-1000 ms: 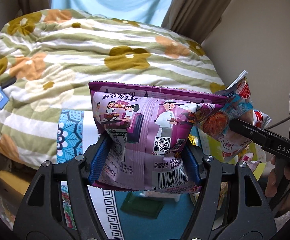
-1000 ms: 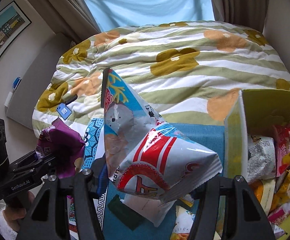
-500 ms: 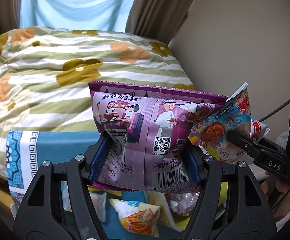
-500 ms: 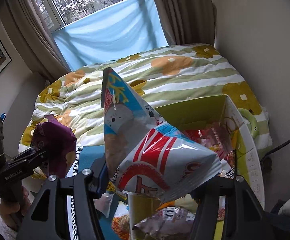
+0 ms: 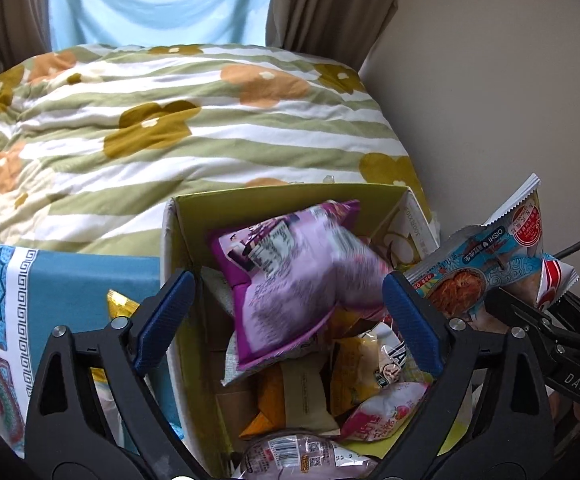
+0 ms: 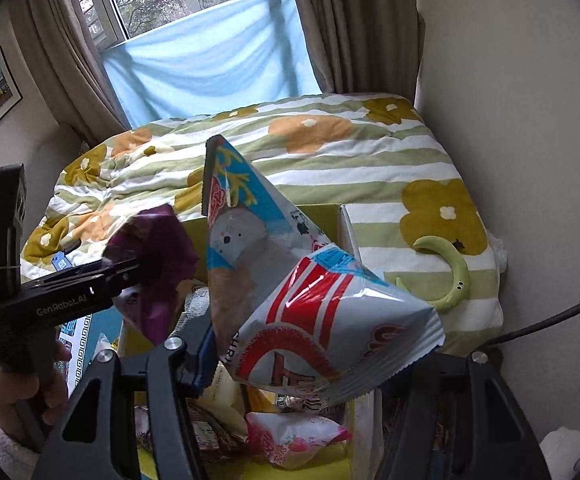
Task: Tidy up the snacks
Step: 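Carry both bags over the yellow box and open both tools to drop them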
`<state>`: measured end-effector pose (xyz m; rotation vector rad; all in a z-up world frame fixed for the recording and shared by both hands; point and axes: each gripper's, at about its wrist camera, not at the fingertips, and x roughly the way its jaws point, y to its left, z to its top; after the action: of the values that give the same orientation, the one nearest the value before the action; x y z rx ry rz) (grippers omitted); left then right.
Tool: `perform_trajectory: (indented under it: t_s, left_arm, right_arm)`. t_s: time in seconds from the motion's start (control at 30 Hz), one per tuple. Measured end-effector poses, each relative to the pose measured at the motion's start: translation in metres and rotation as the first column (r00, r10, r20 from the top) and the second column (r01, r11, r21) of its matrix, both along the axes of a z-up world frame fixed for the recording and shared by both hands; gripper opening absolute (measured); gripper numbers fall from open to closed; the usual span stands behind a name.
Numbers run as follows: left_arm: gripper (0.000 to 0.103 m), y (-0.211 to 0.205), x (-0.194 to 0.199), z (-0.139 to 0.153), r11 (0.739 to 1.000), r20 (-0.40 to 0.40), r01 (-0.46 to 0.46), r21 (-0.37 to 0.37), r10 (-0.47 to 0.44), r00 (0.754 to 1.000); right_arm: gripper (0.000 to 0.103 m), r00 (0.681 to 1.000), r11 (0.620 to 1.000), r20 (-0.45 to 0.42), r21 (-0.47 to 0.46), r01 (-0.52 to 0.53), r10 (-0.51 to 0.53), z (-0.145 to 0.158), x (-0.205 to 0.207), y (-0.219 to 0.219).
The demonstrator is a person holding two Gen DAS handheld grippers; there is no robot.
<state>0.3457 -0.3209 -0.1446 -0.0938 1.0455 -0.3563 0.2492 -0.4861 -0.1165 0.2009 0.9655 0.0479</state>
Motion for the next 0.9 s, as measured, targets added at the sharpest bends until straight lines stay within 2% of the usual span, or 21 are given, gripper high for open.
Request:
perform_trajectory:
  t_s: [0.17, 0.4, 0.57, 0.7, 0.77, 0.83, 0.87, 0.9]
  left_arm:
    - [0.095, 0.024, -0.012, 0.0, 0.999, -0.01, -0.053, -0.006, 0.053, 0.999]
    - [0.095, 0.064, -0.039, 0.009, 0.992, 0.042, -0.111, 0.06, 0.109, 0.993]
    - [0.095, 0.081, -0.063, 0.014, 0.99, 0.08, -0.126, 0.066, 0.12, 0.989]
    - [0.095, 0.089, -0.074, 0.012, 0.987, 0.07, -0.144, 0.073, 0.139, 0.988]
    - [0.095, 0.095, -0.08, 0.013, 0.985, 0.07, -0.151, 0.077, 0.146, 0.987]
    - [0.095, 0.101, -0.088, 0.014, 0.984, 0.079, -0.158, 0.088, 0.151, 0.985]
    - [0.095, 0.104, -0.092, 0.014, 0.982, 0.086, -0.161, 0.094, 0.154, 0.984]
    - [0.095, 0.107, -0.097, 0.015, 0.981, 0.093, -0.167, 0.098, 0.158, 0.983]
  right_arm:
    - [0.056, 1.0, 0.998, -0.023, 0.055, 0.001, 0.001, -0.01, 0.001, -0.015]
    - [0.056, 0.999, 0.994, -0.031, 0.112, 0.015, -0.011, -0.011, -0.002, -0.018]
    - [0.056, 0.998, 0.989, -0.053, 0.147, -0.035, 0.043, -0.011, -0.011, -0.005]
    - [0.058, 0.995, 0.989, -0.068, 0.132, -0.063, 0.073, -0.018, -0.01, 0.005]
    - [0.058, 0.996, 0.989, -0.068, 0.143, -0.045, 0.055, -0.022, -0.006, 0.004]
    - [0.06, 0.998, 0.993, -0.064, 0.121, -0.006, 0.013, -0.026, -0.004, 0.003]
    - [0.067, 0.998, 0.994, -0.057, 0.105, 0.012, -0.006, -0.027, -0.004, 0.003]
    - [0.083, 0.999, 0.995, -0.048, 0.099, 0.025, -0.021, -0.028, -0.005, 0.002]
